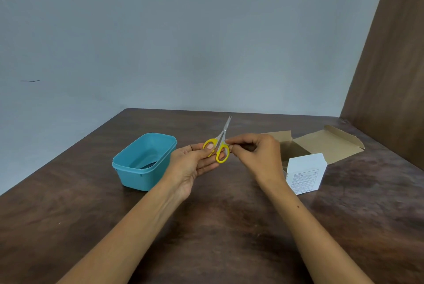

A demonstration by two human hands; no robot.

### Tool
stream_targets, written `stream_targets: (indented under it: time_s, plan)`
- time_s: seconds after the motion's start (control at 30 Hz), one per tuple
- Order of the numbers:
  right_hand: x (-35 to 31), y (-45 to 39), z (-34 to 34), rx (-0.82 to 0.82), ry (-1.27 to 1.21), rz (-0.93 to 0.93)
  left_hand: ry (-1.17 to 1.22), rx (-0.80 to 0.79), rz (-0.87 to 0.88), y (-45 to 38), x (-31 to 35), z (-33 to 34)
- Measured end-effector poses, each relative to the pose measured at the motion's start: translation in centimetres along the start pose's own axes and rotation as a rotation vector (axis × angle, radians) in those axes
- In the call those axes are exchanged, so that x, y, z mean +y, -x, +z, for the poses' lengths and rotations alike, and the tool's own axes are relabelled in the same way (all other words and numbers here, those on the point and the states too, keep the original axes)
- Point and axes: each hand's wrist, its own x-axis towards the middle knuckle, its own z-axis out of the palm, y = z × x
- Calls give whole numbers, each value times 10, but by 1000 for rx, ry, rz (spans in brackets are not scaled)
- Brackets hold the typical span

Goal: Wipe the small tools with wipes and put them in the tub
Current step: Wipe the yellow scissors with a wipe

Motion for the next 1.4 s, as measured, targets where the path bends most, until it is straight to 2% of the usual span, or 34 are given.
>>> stream_targets:
  time_s: [0.3, 0.47, 0.7, 0.83, 1.0, 1.4]
  plan:
    - [3, 2, 6, 29, -26, -20, 28, 9, 8, 1, 3, 0]
    - [3, 2, 9, -28, -57, 21, 59, 52, 22, -1, 3, -2]
    - [4, 4, 8, 32, -213, 103, 11, 9, 16, -1, 0, -1]
    - [6, 4, 10, 16, -280, 138, -143, 62, 140, -1, -3, -2]
    - [6, 5, 13, 11, -290, 141, -247, 13, 276, 1, -6, -1]
    - [-1, 8, 15, -37, -82, -144, -30, -38, 65, 0, -4, 1]
